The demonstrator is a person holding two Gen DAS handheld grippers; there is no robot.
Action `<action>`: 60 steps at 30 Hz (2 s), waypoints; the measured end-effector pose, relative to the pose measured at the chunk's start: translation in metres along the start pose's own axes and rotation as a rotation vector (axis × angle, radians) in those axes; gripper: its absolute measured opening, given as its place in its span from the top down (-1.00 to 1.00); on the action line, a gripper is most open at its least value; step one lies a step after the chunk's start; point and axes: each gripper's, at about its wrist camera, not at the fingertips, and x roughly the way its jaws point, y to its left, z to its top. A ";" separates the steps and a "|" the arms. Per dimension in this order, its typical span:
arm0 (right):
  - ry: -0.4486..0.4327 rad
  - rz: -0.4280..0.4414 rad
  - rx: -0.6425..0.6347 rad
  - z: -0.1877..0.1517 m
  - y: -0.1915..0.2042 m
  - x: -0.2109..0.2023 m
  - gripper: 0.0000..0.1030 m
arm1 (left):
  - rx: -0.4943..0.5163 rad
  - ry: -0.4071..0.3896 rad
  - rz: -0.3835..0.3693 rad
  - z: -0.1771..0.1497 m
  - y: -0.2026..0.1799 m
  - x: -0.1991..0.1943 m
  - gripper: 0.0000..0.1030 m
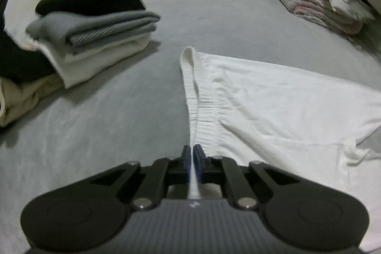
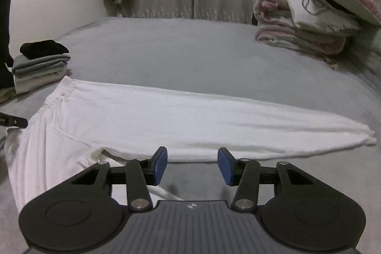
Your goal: Fold clothes
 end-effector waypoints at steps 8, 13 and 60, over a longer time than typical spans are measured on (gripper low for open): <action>-0.002 0.013 -0.013 0.000 0.003 0.001 0.12 | -0.072 -0.013 -0.052 0.006 0.021 -0.016 0.92; -0.008 0.048 -0.053 -0.001 0.019 0.000 0.12 | -0.078 0.024 -0.081 0.005 0.017 -0.001 0.83; 0.012 0.398 -0.514 0.078 0.252 0.108 0.92 | -0.342 0.152 -0.384 -0.015 0.076 -0.004 0.19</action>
